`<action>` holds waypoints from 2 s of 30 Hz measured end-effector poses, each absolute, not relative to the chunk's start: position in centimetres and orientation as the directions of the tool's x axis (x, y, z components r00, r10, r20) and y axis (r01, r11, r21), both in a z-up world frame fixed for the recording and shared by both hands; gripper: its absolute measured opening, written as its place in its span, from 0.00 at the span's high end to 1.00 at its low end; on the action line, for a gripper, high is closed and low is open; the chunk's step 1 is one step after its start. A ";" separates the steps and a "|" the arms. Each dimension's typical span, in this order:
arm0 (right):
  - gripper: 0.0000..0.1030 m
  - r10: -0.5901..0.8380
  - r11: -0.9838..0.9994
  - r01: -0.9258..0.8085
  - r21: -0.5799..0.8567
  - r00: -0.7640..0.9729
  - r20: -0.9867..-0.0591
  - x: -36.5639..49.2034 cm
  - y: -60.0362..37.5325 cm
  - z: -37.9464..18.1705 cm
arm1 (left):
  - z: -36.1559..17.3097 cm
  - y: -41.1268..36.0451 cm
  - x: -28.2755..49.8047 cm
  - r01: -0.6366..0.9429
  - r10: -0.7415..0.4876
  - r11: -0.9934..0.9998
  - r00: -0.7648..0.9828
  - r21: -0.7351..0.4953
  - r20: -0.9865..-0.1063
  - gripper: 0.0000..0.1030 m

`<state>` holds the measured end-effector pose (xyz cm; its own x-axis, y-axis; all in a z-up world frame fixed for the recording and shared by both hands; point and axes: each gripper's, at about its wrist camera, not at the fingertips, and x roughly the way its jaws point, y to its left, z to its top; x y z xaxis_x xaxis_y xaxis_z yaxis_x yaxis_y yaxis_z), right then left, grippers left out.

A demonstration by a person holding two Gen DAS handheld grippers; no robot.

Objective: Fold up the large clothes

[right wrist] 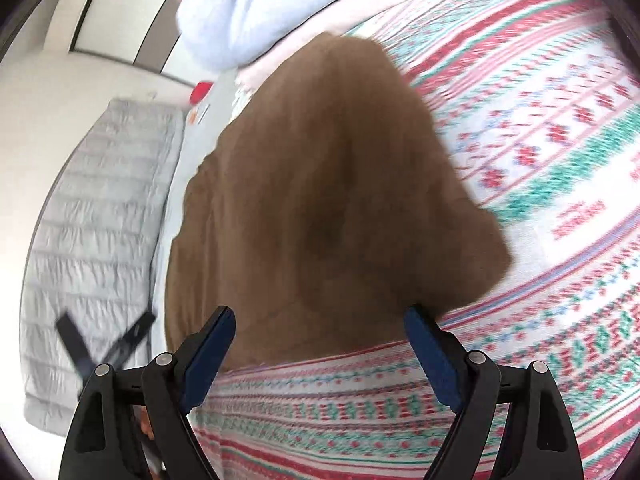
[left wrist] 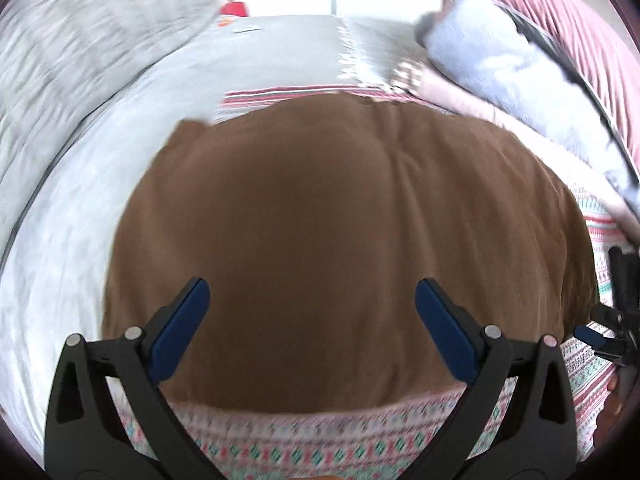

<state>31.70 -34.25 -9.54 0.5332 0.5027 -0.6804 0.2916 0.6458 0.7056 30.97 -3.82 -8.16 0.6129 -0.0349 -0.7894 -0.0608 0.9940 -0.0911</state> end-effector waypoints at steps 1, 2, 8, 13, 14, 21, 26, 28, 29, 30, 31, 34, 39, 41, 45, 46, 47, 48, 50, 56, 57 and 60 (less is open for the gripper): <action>0.15 0.508 0.633 0.299 0.714 0.535 -0.675 31.5 -34.6 -9.8 | -8.5 -2.9 30.1 -0.087 -0.029 0.991 0.621 -0.106 -0.783 0.00; 0.15 0.516 0.612 0.315 0.726 0.537 -0.668 31.1 -34.9 -10.3 | -9.0 -2.0 29.4 -0.114 -0.020 0.987 0.624 -0.116 -0.781 0.00; 0.15 0.462 0.473 0.438 0.765 0.615 -0.638 28.1 -36.4 -13.2 | -12.8 2.0 28.6 -0.189 -0.077 0.958 0.560 -0.218 -0.825 0.00; 0.15 0.400 0.488 0.398 0.777 0.689 -0.604 28.9 -35.4 -13.4 | -13.4 3.7 27.9 -0.177 -0.111 0.951 0.565 -0.251 -0.817 0.00; 0.15 0.381 0.519 0.387 0.762 0.694 -0.612 29.4 -34.7 -13.3 | -13.4 4.3 27.7 -0.177 -0.121 0.948 0.567 -0.264 -0.815 0.00; 0.39 0.289 0.423 0.402 0.812 0.790 -0.541 29.7 -34.6 -14.4 | -13.7 7.2 28.0 -0.189 -0.160 0.927 0.581 -0.323 -0.798 0.00; 0.67 0.248 0.323 0.405 0.855 0.836 -0.490 29.1 -35.2 -16.0 | -15.6 9.2 28.6 -0.198 -0.165 0.925 0.561 -0.325 -0.811 0.00; 0.72 0.197 0.363 0.417 0.833 0.839 -0.506 28.9 -34.5 -14.9 | -15.9 9.8 28.8 -0.224 -0.116 0.934 0.549 -0.279 -0.828 0.00; 0.72 0.176 0.374 0.421 0.827 0.843 -0.509 28.9 -34.1 -14.2 | -16.2 10.5 28.9 -0.248 -0.101 0.931 0.531 -0.268 -0.841 0.00; 0.73 0.152 0.392 0.424 0.816 0.845 -0.512 28.8 -33.8 -13.5 | -16.5 11.1 28.9 -0.267 -0.105 0.923 0.517 -0.276 -0.850 0.00; 0.74 0.122 0.431 0.429 0.794 0.844 -0.523 28.9 -33.3 -12.4 | -17.0 12.5 28.7 -0.302 -0.140 0.896 0.504 -0.326 -0.852 0.00; 0.75 0.042 0.542 0.451 0.709 0.828 -0.559 29.9 -31.5 -9.7 | -17.1 15.2 27.9 -0.341 -0.267 0.796 0.544 -0.500 -0.795 0.00; 0.77 -0.088 0.757 0.396 0.520 0.850 -0.519 31.2 -26.7 -3.3 | -16.2 18.1 26.6 -0.370 -0.321 0.709 0.588 -0.600 -0.742 0.00; 0.78 -0.121 0.856 0.328 0.400 0.879 -0.462 32.2 -22.6 0.3 | -16.0 19.4 26.2 -0.379 -0.333 0.676 0.608 -0.632 -0.721 0.00; 0.78 -0.116 0.979 0.165 0.118 0.931 -0.346 35.0 -11.5 5.8 | -16.2 21.9 24.9 -0.408 -0.347 0.582 0.658 -0.704 -0.668 0.00; 0.78 -0.094 0.993 0.111 0.035 0.943 -0.319 35.7 -8.2 6.5 | -16.4 23.0 24.4 -0.422 -0.345 0.538 0.679 -0.729 -0.648 0.00; 0.78 -0.051 0.996 0.027 -0.087 0.957 -0.287 35.7 -3.6 6.9 | -16.8 23.5 23.9 -0.430 -0.344 0.515 0.689 -0.742 -0.638 0.00; 0.78 -0.013 0.982 -0.039 -0.183 0.962 -0.273 35.5 -0.1 6.6 | -17.0 24.5 23.4 -0.441 -0.342 0.476 0.704 -0.761 -0.622 0.00; 0.78 0.081 0.883 -0.198 -0.426 0.958 -0.275 35.0 8.0 4.0 | -17.2 25.4 22.7 -0.443 -0.337 0.436 0.726 -0.783 -0.599 0.00; 0.77 0.162 0.636 -0.493 -0.594 0.838 -0.521 33.5 19.7 -9.6 | -18.0 27.5 21.3 -0.457 -0.325 0.345 0.761 -0.820 -0.561 0.00; 0.77 0.151 0.645 -0.487 -0.589 0.836 -0.527 33.3 20.1 -11.1 | -18.1 27.7 21.2 -0.461 -0.324 0.338 0.761 -0.820 -0.561 0.00; 0.77 0.214 0.742 -0.496 -0.451 0.813 -0.542 33.4 18.6 -10.4 | -18.1 27.8 21.2 -0.461 -0.327 0.343 0.758 -0.818 -0.564 0.00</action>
<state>33.40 18.64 -10.38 0.8127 0.2139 -0.5420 -0.4959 0.7424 -0.4505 21.24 27.83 -18.10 0.7582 -0.3272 -0.5640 -0.4607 0.3432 -0.8185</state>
